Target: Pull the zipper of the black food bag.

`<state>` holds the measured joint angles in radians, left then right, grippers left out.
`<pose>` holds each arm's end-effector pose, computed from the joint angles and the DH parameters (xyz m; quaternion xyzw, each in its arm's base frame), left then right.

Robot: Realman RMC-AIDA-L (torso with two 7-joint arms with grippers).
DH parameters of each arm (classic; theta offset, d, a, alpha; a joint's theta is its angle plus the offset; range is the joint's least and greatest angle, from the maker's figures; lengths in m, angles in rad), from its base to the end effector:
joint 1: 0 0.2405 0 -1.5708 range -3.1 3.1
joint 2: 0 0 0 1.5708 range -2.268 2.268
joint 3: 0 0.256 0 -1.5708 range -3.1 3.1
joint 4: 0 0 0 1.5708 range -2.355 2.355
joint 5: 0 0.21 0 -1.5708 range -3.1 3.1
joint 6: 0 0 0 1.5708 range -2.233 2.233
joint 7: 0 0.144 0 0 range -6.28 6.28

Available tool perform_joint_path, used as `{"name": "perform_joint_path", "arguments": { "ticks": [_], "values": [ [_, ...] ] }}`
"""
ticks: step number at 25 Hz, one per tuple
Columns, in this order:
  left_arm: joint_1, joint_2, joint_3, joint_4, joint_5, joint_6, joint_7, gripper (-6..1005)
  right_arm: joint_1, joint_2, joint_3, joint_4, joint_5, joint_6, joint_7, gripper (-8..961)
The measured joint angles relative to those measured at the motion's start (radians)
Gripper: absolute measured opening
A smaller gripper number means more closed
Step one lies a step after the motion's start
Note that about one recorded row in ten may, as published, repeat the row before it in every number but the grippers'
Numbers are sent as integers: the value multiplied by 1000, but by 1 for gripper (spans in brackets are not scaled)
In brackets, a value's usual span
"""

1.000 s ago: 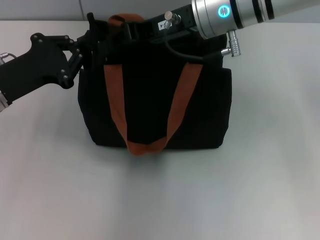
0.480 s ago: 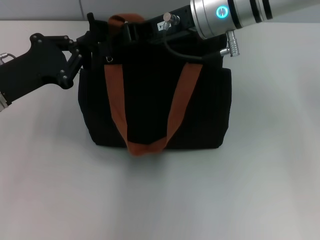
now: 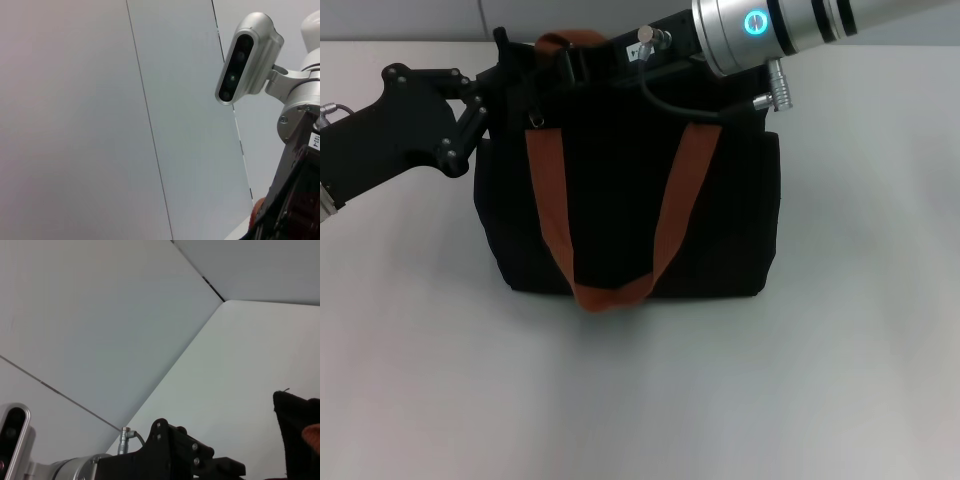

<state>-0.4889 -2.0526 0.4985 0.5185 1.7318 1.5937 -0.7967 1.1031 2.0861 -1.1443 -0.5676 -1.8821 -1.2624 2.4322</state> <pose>-0.2744 0.3319 0.0373 -0.8835 -0.0289 -0.3354 0.3257 0.0458 0.4144 -0.0693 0.8926 -0.4233 -0.1525 0.0289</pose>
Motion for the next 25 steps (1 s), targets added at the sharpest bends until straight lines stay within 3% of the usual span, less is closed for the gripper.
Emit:
{"name": "perform_joint_path", "arguments": {
  "ticks": [6,17,25],
  "values": [
    [0,0,-1,0,-7,-1,0,32,1,1,-34,-1,0,15,0,213],
    [14,2,-2,0,-14,0,-3,32,-26,1,-100,-76,0,27,18,32],
    [18,3,-1,0,-15,2,-2,33,-52,-2,-126,-149,-12,19,51,-2]
  ]
}}
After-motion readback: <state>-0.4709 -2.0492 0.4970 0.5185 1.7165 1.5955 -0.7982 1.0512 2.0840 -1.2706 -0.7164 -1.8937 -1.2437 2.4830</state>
